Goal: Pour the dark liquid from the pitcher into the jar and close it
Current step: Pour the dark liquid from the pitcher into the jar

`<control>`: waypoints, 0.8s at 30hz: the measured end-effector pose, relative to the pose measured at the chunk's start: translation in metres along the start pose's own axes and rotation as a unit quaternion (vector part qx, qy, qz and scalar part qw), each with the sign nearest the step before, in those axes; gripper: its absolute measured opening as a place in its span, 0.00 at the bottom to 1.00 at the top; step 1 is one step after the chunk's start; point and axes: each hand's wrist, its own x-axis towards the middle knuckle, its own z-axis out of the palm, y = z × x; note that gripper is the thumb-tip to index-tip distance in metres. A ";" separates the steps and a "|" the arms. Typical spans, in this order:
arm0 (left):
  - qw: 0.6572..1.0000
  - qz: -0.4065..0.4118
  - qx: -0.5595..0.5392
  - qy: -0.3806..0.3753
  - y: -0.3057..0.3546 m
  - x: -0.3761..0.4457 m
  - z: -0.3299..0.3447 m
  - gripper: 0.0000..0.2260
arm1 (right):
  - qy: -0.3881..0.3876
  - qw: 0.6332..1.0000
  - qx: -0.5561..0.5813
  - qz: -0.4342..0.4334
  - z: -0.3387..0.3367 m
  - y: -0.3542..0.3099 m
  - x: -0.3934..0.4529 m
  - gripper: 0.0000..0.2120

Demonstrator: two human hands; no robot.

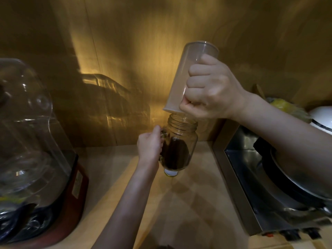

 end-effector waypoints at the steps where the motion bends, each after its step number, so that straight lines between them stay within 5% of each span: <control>1: 1.000 0.001 0.000 0.001 0.000 0.001 0.000 0.16 | 0.003 1.000 -0.006 -0.005 0.001 0.001 -0.001 0.17; 9: 1.000 0.002 -0.002 0.015 -0.002 0.004 0.000 0.17 | 0.012 1.000 0.000 0.014 0.005 -0.001 -0.006 0.16; 18: 0.997 -0.004 0.043 0.061 -0.023 0.010 -0.011 0.14 | 0.104 0.957 0.085 0.256 0.029 -0.008 -0.036 0.17; 21: 0.995 -0.010 0.054 0.087 -0.034 0.012 -0.017 0.14 | 0.092 0.908 0.163 0.375 0.043 -0.014 -0.053 0.17; 24: 0.996 -0.034 0.021 0.082 -0.049 0.015 -0.028 0.15 | 0.097 0.778 0.296 0.545 0.065 -0.023 -0.076 0.18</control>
